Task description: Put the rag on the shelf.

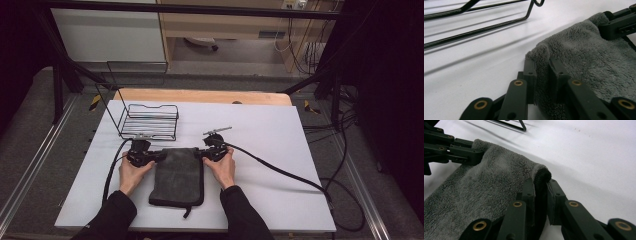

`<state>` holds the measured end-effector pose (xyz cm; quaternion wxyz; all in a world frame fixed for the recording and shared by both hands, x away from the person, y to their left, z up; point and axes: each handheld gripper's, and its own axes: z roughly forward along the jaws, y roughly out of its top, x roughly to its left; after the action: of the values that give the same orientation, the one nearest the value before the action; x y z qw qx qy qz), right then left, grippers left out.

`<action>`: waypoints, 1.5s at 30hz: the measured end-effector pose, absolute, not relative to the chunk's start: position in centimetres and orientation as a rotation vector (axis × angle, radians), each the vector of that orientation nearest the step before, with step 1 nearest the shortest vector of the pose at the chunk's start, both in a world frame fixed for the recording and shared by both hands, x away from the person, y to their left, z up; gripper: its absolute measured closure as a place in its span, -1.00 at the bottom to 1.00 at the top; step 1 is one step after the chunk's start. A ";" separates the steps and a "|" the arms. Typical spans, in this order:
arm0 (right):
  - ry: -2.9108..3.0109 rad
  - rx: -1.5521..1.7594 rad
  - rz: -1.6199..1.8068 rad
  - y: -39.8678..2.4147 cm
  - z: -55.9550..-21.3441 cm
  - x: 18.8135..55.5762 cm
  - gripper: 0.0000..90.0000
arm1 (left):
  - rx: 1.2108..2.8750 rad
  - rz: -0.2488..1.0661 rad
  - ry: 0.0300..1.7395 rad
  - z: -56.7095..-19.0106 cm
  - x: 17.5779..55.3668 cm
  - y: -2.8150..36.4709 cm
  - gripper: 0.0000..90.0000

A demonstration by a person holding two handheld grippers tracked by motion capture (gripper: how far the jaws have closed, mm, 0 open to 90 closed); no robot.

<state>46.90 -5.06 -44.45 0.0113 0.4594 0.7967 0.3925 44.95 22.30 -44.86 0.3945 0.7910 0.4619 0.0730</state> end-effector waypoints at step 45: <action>2.210 1.118 1.619 -6.6 -37.8 41.5 0.79 | 1.794 0.323 0.962 -37.8 39.7 24.4 0.79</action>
<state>41.48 -6.57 -37.78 0.0910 0.3763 0.7438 0.5449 39.75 24.40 -37.77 0.5144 0.7463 0.4005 0.1344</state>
